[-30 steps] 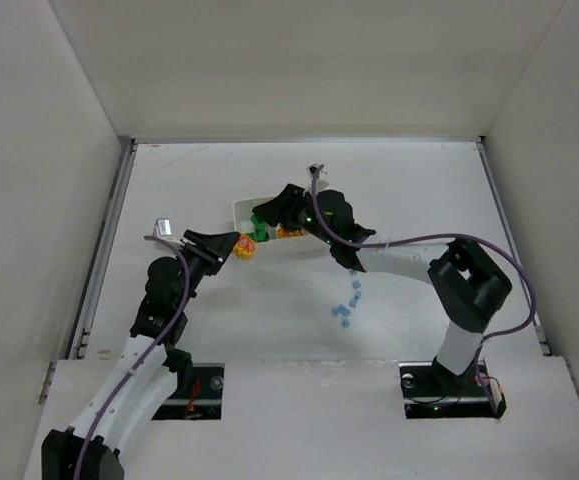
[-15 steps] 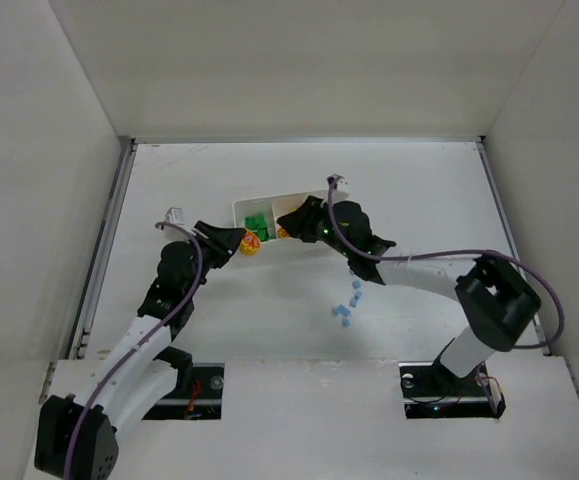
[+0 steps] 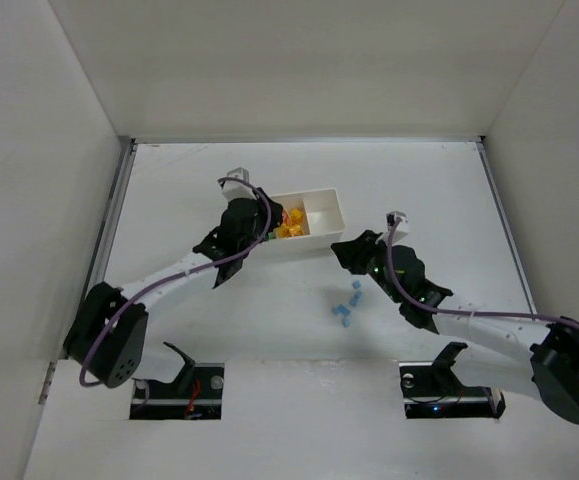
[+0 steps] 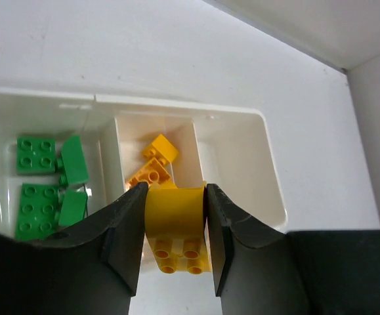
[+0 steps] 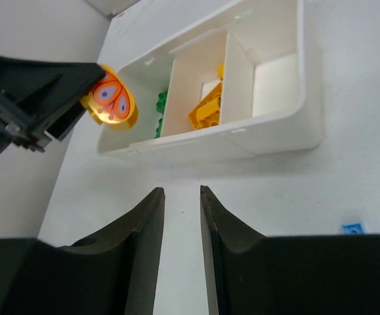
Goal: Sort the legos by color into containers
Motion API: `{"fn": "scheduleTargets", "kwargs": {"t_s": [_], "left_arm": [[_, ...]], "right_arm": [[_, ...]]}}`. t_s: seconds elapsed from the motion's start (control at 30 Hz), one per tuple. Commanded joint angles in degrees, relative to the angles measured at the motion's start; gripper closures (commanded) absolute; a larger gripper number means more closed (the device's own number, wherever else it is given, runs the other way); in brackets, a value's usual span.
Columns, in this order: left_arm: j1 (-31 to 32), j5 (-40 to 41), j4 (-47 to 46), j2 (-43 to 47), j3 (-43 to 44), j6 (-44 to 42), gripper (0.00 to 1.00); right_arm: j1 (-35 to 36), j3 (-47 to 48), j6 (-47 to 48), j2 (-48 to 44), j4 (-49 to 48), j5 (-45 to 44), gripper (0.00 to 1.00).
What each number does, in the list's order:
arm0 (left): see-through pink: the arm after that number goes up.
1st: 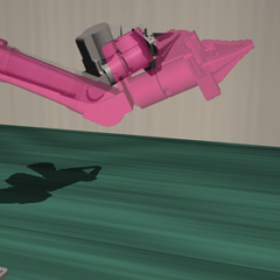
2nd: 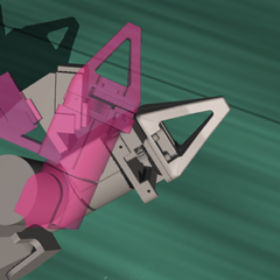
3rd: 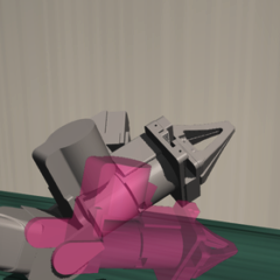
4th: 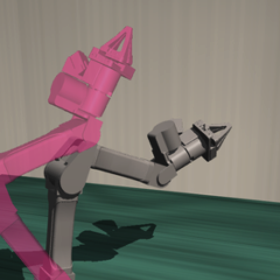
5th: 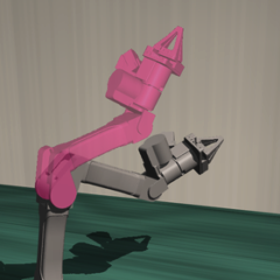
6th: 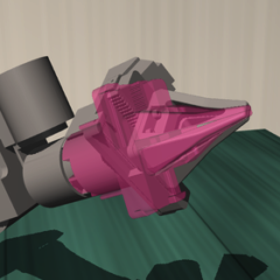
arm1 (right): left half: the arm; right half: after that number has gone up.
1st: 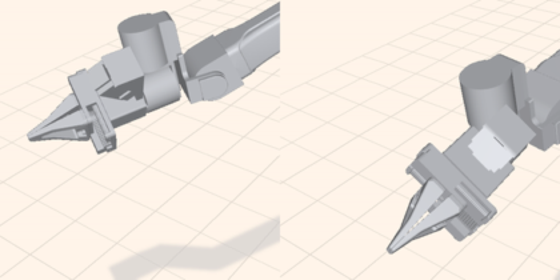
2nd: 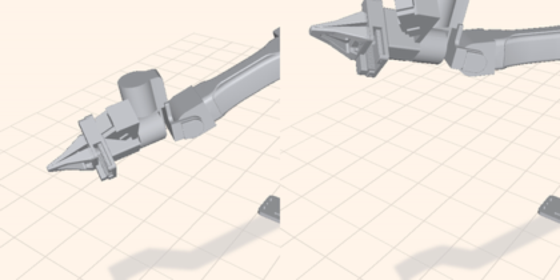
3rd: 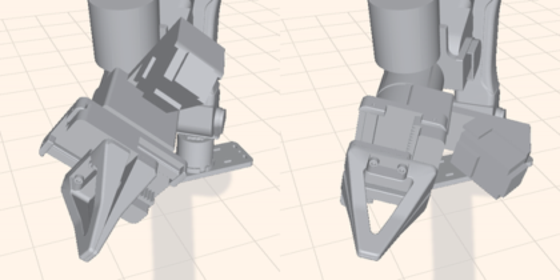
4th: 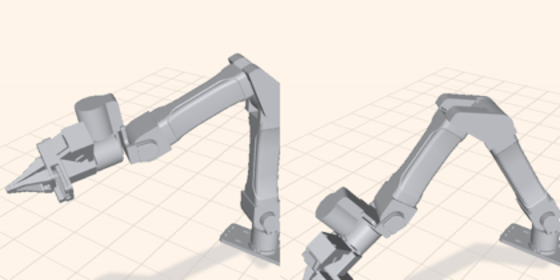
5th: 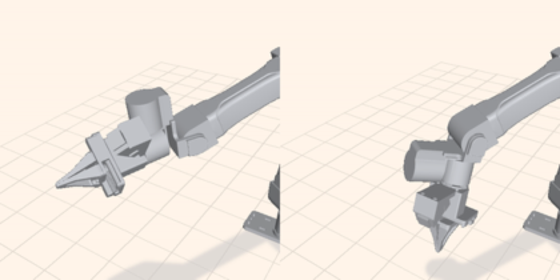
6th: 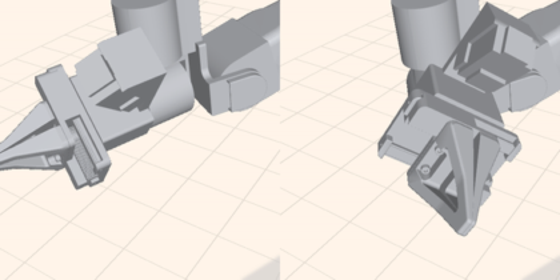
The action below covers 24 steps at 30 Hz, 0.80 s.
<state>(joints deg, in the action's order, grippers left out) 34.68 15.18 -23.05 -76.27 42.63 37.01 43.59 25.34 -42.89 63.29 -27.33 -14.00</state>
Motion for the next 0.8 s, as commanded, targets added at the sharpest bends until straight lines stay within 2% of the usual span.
{"fn": "scheduleTargets", "kwargs": {"t_s": [0.0, 0.23, 0.37, 0.53, 0.63, 0.67, 0.7, 0.77], "left_arm": [[-0.18, 3.81, -3.76, -4.48, 5.61, -5.63, 0.87], [0.26, 3.98, -2.97, -13.37, 12.56, -8.01, 0.83], [0.52, 3.98, -2.70, -15.49, 14.14, -8.28, 0.70], [1.31, 3.98, -2.88, -14.17, 14.15, -7.92, 0.52], [2.19, 3.98, -2.70, -11.72, 13.45, -7.92, 0.38], [2.63, 4.07, -2.70, -10.23, 12.92, -7.75, 0.28], [3.07, 4.16, -2.70, -8.91, 12.39, -7.57, 0.00], [4.03, 5.03, -2.27, -6.01, 11.51, -7.22, 0.00]], "right_arm": [[1.27, -2.57, 1.59, -4.04, 1.13, -4.71, 0.65], [2.06, -5.04, 1.76, -8.61, 8.68, -10.42, 0.61], [2.59, -5.21, 1.67, -9.67, 12.65, -14.56, 0.60], [3.03, -5.39, 1.76, -9.76, 12.48, -15.36, 0.59], [3.03, -5.39, 1.76, -9.50, 11.95, -15.44, 0.57], [3.03, -5.39, 1.76, -9.41, 11.95, -15.53, 0.57], [3.03, -5.39, 1.76, -9.32, 12.04, -15.53, 0.56], [3.03, -5.22, 1.50, -9.32, 12.39, -15.62, 0.55]]}}
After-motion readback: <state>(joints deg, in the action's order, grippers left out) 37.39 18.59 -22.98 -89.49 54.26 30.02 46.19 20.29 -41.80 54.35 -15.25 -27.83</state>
